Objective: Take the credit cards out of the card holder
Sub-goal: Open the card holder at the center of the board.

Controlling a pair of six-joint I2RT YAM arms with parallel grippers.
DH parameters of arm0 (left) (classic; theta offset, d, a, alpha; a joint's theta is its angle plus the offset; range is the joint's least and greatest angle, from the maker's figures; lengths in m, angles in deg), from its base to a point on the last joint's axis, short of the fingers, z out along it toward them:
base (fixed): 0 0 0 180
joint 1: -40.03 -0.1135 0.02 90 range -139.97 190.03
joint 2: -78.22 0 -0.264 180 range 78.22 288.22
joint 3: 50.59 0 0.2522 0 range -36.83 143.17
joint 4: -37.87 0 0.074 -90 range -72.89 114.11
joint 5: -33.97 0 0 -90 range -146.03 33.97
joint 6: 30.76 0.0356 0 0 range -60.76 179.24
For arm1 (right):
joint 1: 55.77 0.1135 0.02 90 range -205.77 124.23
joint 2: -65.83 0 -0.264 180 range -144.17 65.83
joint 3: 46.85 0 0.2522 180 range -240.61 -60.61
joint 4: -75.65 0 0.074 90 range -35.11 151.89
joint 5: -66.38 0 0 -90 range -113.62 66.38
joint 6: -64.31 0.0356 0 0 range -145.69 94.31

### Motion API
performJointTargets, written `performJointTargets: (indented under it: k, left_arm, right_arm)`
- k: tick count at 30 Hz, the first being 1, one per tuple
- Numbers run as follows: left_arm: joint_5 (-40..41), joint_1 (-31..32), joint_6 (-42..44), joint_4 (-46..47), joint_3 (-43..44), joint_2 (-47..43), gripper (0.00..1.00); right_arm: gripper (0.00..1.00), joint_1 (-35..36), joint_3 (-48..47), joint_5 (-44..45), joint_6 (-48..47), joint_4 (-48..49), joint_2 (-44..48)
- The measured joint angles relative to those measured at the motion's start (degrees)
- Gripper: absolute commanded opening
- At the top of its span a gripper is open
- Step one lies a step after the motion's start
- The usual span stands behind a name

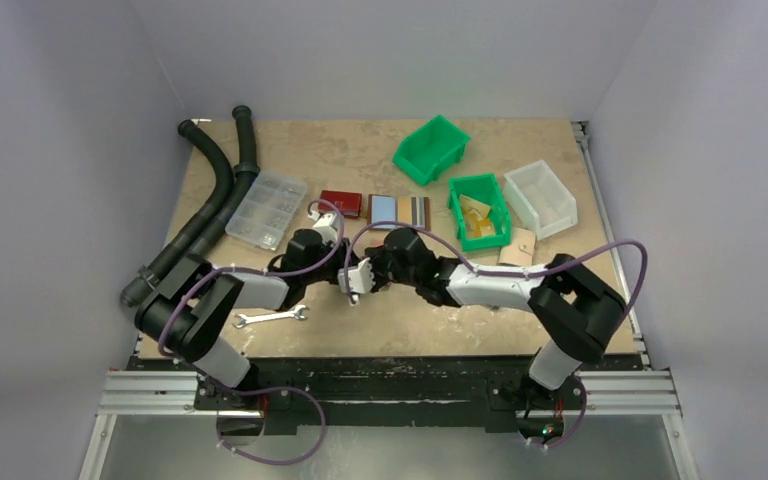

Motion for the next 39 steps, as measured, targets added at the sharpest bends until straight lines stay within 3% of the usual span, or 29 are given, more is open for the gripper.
performJointTargets:
  k: [5,9,12,17,22,26,39]
  left_arm:
    - [2.9,1.1,0.9,-12.1,-0.7,-9.4,0.38]
    - [5.0,1.2,1.9,-18.2,-0.7,-18.0,0.43]
    - [7.1,1.2,2.4,-20.9,-0.7,-23.7,0.46]
    - [11.7,1.8,3.0,-26.4,0.3,-30.1,0.49]
    - [19.7,8.1,3.6,-33.9,7.5,-24.1,0.5]
    - [25.1,13.9,4.8,-36.6,13.3,-17.0,0.53]
    - [45.0,23.1,4.9,-50.2,31.8,3.8,0.5]
  right_arm:
    - [0.18,-8.3,-4.8,-13.4,1.7,-17.2,5.6]
    - [0.2,-16.1,-6.6,-23.4,6.3,-23.8,9.6]
    - [0.24,-19.7,-9.2,-32.4,14.9,-26.0,8.1]
    - [0.28,-24.1,-12.7,-43.1,37.0,-23.1,-0.7]
    - [0.39,-27.9,-11.1,-44.0,58.7,-17.0,-7.7]
    - [0.45,-30.2,-10.3,-43.5,68.8,-14.6,-8.7]
    - [0.46,-31.9,-10.3,-43.5,78.8,-11.2,-12.8]
